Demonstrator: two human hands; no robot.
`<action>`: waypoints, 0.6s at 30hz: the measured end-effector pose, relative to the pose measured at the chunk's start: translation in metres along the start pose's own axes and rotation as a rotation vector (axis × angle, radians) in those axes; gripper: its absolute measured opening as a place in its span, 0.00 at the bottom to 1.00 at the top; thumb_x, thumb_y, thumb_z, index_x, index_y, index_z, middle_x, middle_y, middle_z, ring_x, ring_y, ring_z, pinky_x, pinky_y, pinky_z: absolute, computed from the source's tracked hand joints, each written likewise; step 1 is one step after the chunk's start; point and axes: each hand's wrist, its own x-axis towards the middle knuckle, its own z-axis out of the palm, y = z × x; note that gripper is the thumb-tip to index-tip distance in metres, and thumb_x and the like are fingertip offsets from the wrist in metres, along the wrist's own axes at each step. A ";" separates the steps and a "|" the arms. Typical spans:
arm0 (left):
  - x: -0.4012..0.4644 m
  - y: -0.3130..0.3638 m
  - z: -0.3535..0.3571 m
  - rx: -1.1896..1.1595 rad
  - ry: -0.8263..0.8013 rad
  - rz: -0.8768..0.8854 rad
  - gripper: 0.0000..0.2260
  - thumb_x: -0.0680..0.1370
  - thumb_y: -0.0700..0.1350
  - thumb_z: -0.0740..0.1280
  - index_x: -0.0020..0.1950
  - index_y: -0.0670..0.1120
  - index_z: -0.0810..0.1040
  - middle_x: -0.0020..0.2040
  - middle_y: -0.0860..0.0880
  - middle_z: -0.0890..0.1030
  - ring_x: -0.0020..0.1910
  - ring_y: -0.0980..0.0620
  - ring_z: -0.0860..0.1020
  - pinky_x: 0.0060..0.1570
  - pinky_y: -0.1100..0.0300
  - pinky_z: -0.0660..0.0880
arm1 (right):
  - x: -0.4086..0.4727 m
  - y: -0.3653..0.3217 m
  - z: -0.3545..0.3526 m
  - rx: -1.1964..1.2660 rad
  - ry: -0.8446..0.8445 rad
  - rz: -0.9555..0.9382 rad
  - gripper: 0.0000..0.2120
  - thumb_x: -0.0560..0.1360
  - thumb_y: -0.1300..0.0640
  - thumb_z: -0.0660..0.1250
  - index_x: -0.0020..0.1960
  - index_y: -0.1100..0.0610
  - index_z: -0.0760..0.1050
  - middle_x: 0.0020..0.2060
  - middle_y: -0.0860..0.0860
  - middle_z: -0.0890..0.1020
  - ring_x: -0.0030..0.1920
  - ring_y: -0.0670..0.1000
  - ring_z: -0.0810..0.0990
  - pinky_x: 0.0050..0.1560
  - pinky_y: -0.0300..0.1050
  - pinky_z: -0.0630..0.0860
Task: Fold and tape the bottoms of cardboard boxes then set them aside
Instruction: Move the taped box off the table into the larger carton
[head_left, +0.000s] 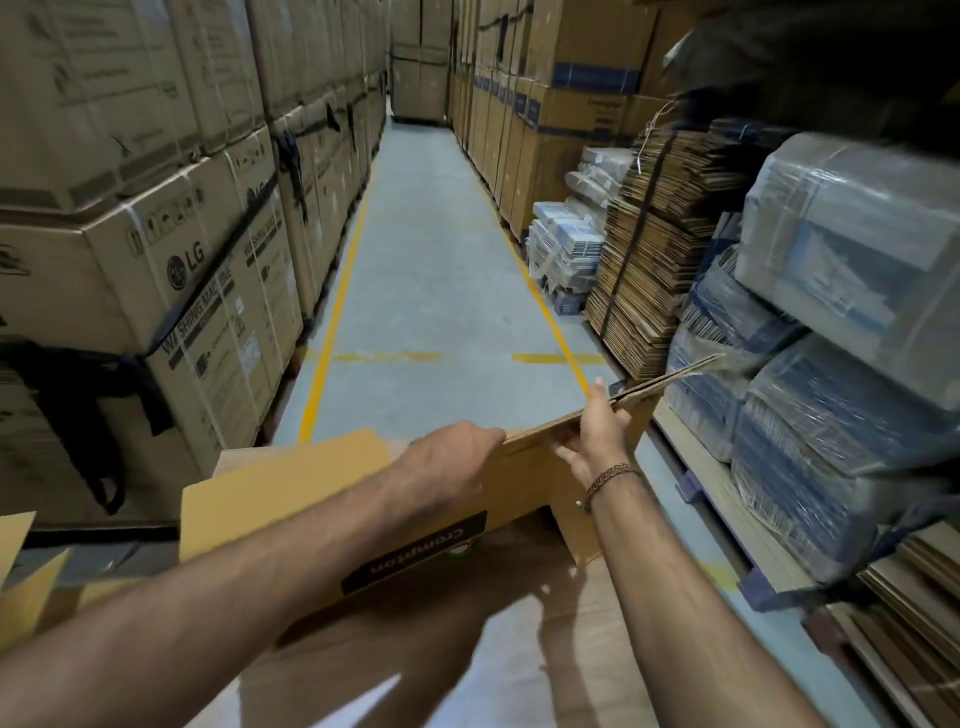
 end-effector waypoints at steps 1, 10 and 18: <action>-0.002 0.001 0.003 -0.003 0.018 -0.006 0.18 0.78 0.34 0.66 0.66 0.47 0.74 0.54 0.44 0.82 0.54 0.43 0.82 0.49 0.45 0.84 | -0.002 0.000 0.001 -0.079 -0.014 -0.004 0.30 0.75 0.41 0.72 0.68 0.53 0.63 0.63 0.54 0.75 0.59 0.61 0.80 0.38 0.62 0.84; -0.019 -0.031 -0.016 -0.329 -0.042 -0.070 0.30 0.82 0.70 0.52 0.72 0.54 0.76 0.68 0.51 0.81 0.67 0.47 0.78 0.68 0.50 0.71 | 0.009 0.011 0.012 -0.248 0.125 -0.079 0.16 0.70 0.64 0.64 0.57 0.55 0.70 0.49 0.56 0.78 0.39 0.56 0.78 0.23 0.46 0.76; -0.030 -0.173 0.022 -0.220 -0.271 -0.643 0.63 0.63 0.87 0.37 0.80 0.44 0.68 0.79 0.39 0.69 0.77 0.37 0.68 0.76 0.36 0.62 | 0.073 0.031 0.019 -0.364 0.206 -0.173 0.30 0.63 0.55 0.62 0.66 0.54 0.72 0.58 0.55 0.82 0.53 0.61 0.85 0.49 0.66 0.84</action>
